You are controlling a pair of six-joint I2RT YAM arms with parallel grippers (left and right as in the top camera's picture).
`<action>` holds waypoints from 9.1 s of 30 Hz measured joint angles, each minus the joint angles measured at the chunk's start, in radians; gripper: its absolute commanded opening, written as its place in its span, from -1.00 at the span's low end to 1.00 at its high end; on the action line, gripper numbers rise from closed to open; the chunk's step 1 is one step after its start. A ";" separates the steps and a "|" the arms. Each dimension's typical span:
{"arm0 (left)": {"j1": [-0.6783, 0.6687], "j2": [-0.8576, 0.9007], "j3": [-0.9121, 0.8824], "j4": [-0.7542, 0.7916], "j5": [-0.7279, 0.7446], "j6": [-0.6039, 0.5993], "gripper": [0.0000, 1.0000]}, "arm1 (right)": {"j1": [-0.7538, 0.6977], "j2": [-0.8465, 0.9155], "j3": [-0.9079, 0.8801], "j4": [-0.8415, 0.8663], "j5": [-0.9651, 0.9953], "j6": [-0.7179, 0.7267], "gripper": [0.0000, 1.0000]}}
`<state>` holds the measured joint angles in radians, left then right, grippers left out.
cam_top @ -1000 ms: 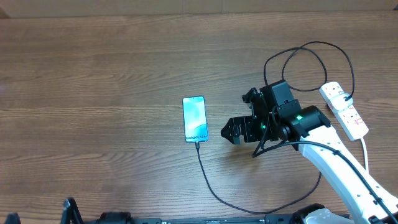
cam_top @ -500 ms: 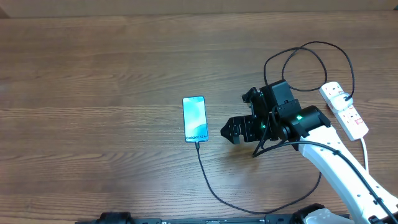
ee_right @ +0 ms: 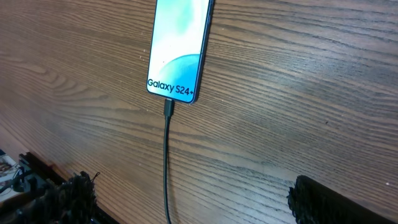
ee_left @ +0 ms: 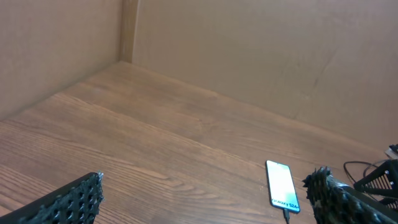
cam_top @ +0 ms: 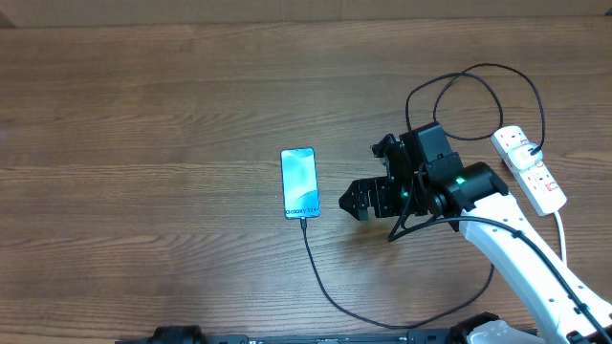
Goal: Plug charger to phone and switch on socket
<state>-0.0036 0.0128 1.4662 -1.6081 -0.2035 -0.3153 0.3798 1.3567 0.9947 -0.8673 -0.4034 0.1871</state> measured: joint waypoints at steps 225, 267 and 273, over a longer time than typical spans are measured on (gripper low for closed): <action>0.000 -0.002 -1.454 1.527 0.212 0.342 0.99 | -0.824 0.474 0.013 0.627 0.573 0.097 -0.92; 0.000 -0.002 -1.454 1.526 0.212 0.342 0.99 | -0.766 0.360 0.013 0.410 0.452 0.127 -0.92; 0.000 -0.002 -1.454 1.527 0.212 0.342 0.99 | -0.766 0.370 0.013 0.404 0.445 0.127 -0.92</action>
<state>-0.0036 0.0113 0.0124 -0.0814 0.0082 0.0265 -0.3866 1.7267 1.0080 -0.4637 0.0414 0.3141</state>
